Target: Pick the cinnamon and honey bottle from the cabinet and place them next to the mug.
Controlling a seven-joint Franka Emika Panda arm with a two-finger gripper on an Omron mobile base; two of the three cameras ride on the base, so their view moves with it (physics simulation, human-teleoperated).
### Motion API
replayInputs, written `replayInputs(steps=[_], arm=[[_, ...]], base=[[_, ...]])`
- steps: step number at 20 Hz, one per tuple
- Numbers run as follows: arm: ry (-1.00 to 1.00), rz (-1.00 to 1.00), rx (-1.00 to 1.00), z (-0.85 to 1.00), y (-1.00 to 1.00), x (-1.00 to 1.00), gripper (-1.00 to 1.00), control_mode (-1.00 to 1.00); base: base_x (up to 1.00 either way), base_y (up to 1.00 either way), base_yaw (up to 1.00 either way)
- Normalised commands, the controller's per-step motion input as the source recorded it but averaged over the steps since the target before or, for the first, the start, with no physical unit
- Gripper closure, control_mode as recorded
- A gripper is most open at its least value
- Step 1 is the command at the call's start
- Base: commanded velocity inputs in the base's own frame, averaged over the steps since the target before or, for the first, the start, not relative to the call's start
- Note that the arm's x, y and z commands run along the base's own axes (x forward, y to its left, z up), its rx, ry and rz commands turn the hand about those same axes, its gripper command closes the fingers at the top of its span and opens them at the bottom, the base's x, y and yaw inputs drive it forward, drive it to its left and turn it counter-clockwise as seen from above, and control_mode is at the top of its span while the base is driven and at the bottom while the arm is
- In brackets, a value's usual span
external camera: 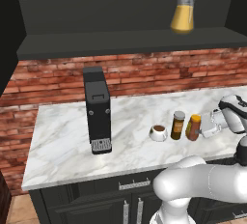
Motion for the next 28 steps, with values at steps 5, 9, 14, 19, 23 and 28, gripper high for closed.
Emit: replayInputs(steps=[5, 9, 14, 19, 23, 28], arm=[[0.0, 0.0, 0.0, -0.02, 0.0, 0.18, 1.0, -1.0], [0.0, 0.0, 0.0, 0.0, 0.0, 0.2, 1.0, -1.0], [0.0, 0.0, 0.0, 0.0, 0.0, 0.01, 1.0, -1.0], [0.0, 0.0, 0.0, 0.0, 0.0, 0.0, -1.0, -1.0], [0.0, 0.0, 0.0, 0.0, 0.0, 0.0, -1.0, -1.0], [0.0, 0.0, 0.0, 0.0, 0.0, 0.0, -1.0, -1.0]], base=[[0.0, 0.0, 0.0], [0.0, 0.0, 0.0], [0.0, 0.0, 0.0], [0.0, 0.0, 0.0], [0.0, 0.0, 0.0], [0.0, 0.0, 0.0]])
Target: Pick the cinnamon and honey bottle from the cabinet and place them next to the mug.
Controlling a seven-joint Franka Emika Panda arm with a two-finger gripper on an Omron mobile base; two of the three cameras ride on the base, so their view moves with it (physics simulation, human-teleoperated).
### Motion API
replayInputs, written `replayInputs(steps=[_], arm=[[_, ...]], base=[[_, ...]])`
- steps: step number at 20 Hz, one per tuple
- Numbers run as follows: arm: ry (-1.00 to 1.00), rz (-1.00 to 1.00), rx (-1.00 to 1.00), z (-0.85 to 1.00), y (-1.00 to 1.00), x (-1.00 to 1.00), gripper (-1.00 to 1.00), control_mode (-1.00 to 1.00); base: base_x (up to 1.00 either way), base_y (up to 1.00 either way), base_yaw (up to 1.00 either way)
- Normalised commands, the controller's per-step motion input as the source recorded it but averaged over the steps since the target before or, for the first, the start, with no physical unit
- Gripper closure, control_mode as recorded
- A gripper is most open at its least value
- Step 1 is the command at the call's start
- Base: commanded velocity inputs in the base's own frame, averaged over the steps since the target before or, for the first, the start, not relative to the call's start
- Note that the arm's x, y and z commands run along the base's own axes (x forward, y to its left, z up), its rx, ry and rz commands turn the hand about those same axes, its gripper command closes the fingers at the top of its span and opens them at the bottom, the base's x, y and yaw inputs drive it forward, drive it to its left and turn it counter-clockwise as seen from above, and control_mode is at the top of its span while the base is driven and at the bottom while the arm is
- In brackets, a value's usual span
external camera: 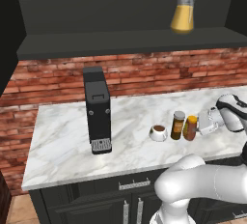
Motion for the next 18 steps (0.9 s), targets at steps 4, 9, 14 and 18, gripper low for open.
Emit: replayInputs(steps=[4, 9, 14, 18], arm=[[-0.01, 0.0, 0.0, 0.01, 0.0, 0.0, -1.0, -1.0], [-0.04, 0.0, 0.0, 0.27, 0.0, -0.04, -1.0, -1.0], [-0.05, 0.0, 0.0, 0.6, 0.0, -0.12, -1.0, -1.0], [-0.01, 0.0, 0.0, 0.7, 0.0, -0.27, -1.0, -1.0]], base=[[0.0, 0.0, 0.0], [0.0, 0.0, 0.0], [0.0, 0.0, 0.0], [0.0, 0.0, 0.0]])
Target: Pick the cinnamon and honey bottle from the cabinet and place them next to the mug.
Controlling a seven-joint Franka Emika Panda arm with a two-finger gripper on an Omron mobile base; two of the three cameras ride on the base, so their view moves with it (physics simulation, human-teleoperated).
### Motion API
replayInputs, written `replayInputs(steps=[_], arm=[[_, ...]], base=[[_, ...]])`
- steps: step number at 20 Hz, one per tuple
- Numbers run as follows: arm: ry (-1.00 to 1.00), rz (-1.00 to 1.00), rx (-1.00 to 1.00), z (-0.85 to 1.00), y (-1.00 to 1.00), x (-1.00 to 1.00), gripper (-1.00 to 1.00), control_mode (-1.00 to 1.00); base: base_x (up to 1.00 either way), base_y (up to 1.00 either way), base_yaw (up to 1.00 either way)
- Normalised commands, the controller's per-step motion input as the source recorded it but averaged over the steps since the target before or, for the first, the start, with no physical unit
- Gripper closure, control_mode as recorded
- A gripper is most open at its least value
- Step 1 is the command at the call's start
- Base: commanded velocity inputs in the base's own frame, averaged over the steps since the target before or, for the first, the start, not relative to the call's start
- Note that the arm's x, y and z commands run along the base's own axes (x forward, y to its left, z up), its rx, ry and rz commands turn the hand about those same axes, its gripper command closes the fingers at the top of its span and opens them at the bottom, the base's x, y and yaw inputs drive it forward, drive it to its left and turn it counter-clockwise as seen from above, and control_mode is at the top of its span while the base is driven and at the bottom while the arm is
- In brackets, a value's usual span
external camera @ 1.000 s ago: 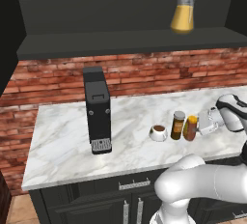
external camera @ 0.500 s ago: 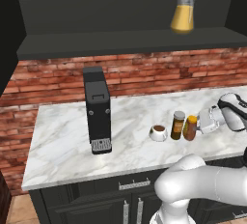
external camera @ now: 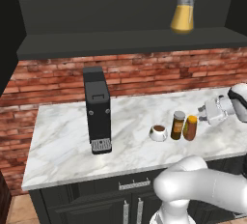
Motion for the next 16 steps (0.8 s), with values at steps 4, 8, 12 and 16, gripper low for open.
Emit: replayInputs(steps=[4, 8, 12, 16], arm=[[0.0, -0.04, 0.0, 0.67, 0.02, -0.54, -1.0, -1.0], [0.04, -0.11, -0.02, 0.62, 0.29, -0.59, -1.0, -1.0], [0.1, -0.16, -0.11, 0.72, 0.57, -0.5, -1.0, -1.0], [0.13, -0.2, -0.19, 0.64, 0.84, -0.29, -1.0, -1.0]], base=[[0.0, 0.0, 0.0], [0.0, 0.0, 0.0], [0.0, 0.0, 0.0], [0.0, 0.0, 0.0]])
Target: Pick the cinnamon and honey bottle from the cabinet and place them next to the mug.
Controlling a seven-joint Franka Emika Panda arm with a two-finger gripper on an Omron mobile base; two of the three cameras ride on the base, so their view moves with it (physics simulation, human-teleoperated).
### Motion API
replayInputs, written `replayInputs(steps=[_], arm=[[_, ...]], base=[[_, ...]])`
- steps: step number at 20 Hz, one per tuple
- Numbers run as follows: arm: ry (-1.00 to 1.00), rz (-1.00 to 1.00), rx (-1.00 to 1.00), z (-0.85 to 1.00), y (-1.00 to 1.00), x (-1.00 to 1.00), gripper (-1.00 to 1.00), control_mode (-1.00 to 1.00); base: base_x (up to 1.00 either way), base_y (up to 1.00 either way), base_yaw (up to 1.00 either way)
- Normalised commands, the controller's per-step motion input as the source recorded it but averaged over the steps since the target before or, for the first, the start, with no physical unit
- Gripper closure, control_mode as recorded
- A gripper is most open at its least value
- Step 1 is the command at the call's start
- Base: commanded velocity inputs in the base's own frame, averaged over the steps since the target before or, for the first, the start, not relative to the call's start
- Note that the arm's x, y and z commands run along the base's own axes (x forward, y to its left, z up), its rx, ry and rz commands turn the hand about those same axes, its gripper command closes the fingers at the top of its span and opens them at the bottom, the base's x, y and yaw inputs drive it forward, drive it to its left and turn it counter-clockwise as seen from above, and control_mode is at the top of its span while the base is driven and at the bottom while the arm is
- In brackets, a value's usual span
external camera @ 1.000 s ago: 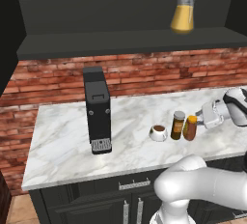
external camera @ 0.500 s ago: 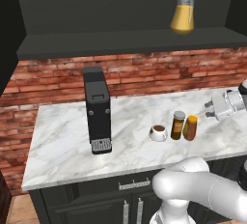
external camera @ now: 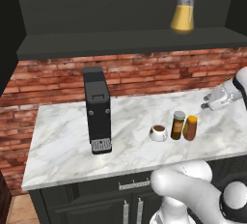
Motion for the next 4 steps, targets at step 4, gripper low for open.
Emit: replayInputs(steps=[4], arm=[[0.2, -0.23, -0.28, 0.26, 1.0, -0.01, -1.0, -1.0]], base=[[0.0, 0.0, 0.0]])
